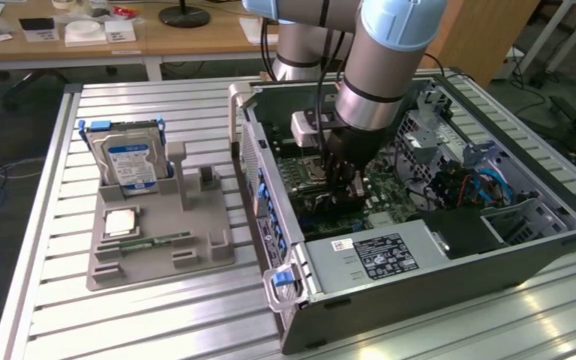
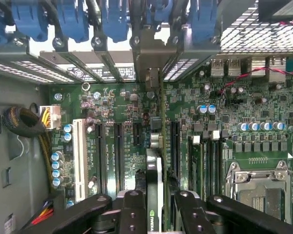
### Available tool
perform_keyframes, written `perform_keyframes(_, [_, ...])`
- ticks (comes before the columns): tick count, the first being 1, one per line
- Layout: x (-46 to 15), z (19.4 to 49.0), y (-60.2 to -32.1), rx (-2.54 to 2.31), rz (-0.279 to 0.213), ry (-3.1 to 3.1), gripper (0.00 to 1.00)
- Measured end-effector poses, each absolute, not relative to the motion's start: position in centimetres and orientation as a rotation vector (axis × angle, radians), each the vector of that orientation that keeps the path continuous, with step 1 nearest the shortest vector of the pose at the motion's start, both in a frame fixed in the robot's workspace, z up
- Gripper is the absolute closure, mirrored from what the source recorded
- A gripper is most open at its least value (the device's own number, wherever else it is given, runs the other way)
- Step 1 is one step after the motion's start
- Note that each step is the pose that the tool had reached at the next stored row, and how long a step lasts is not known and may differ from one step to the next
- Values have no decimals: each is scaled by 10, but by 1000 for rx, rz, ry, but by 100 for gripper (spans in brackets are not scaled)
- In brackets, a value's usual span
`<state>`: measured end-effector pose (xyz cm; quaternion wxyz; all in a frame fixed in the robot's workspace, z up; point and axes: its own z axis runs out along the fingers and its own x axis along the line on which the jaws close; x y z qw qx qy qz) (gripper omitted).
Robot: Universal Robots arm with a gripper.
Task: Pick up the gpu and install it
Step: 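Insert the gpu into the slot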
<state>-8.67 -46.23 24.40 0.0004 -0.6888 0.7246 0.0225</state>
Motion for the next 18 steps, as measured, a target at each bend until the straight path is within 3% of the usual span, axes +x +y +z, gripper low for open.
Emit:
perform_keyframes(1, [-87, 244, -462, -2164, 70, 2276, 73])
perform_keyframes(3, [-86, 245, -463, -2165, 69, 2276, 60])
perform_keyframes(4, [-86, 245, -463, -2165, 69, 2276, 60])
perform_keyframes(7, [-86, 245, -463, -2165, 69, 2276, 43])
perform_keyframes(9, [-86, 245, -463, -2165, 69, 2276, 43])
perform_keyframes(12, [-86, 245, -463, -2165, 69, 2276, 31])
perform_keyframes(18, [-86, 251, -463, -2165, 69, 2276, 31])
